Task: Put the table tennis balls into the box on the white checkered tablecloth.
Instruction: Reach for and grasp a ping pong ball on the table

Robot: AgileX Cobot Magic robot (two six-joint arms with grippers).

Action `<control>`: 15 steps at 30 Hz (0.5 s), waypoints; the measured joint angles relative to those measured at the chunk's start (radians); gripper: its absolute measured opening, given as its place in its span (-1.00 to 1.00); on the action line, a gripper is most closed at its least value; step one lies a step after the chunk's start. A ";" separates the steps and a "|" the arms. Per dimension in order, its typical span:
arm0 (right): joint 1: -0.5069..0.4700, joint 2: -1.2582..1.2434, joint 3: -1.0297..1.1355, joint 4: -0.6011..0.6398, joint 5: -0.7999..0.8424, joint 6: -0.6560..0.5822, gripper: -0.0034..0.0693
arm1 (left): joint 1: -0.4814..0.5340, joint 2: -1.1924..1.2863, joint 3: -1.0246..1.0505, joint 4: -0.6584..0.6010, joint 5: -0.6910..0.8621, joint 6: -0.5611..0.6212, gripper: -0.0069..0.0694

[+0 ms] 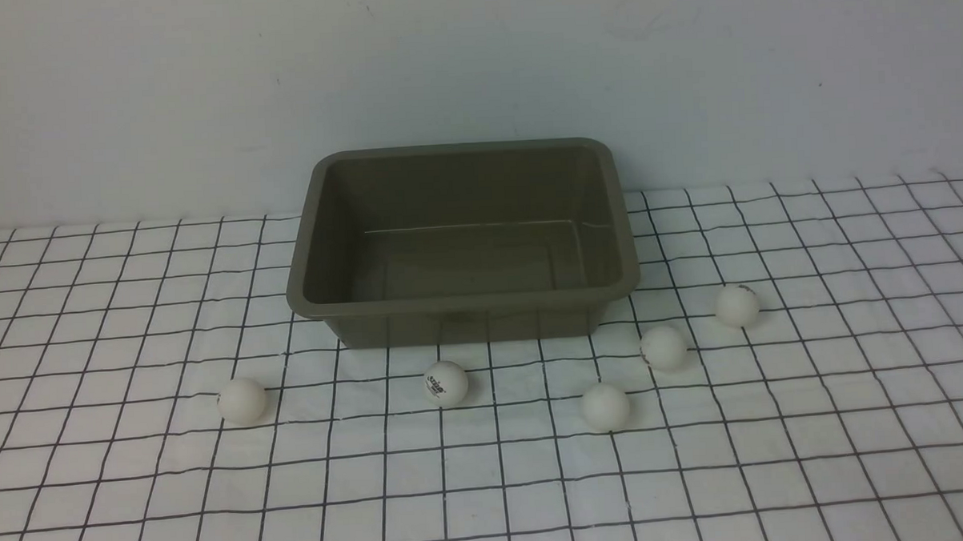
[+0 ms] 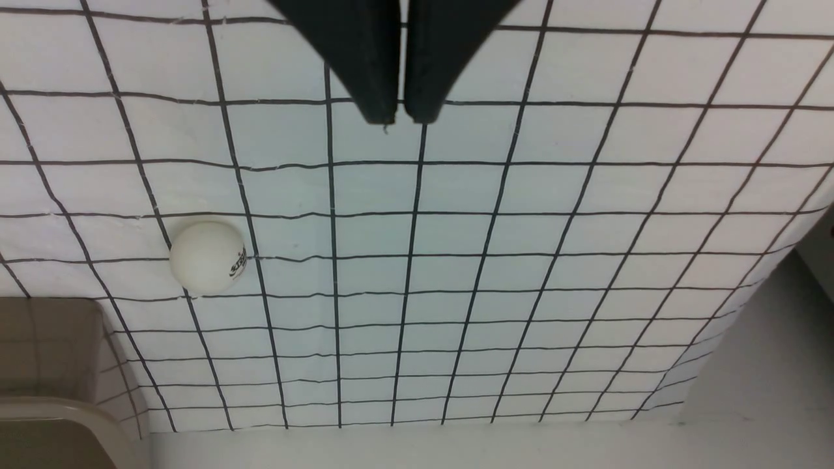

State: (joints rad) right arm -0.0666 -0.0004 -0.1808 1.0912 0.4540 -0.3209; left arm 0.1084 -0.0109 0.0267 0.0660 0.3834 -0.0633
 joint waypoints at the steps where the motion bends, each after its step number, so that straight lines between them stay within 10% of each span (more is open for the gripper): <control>1: 0.000 0.021 -0.059 -0.002 0.051 -0.060 -0.95 | 0.000 0.000 0.000 0.000 0.000 0.000 -0.82; 15: 0.000 0.625 -0.455 -0.023 0.384 -0.381 -0.95 | 0.000 0.000 0.000 0.000 0.000 0.000 -0.82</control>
State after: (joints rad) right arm -0.0666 0.6242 -0.6355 1.0686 0.8375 -0.7018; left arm 0.1084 -0.0109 0.0267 0.0660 0.3834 -0.0633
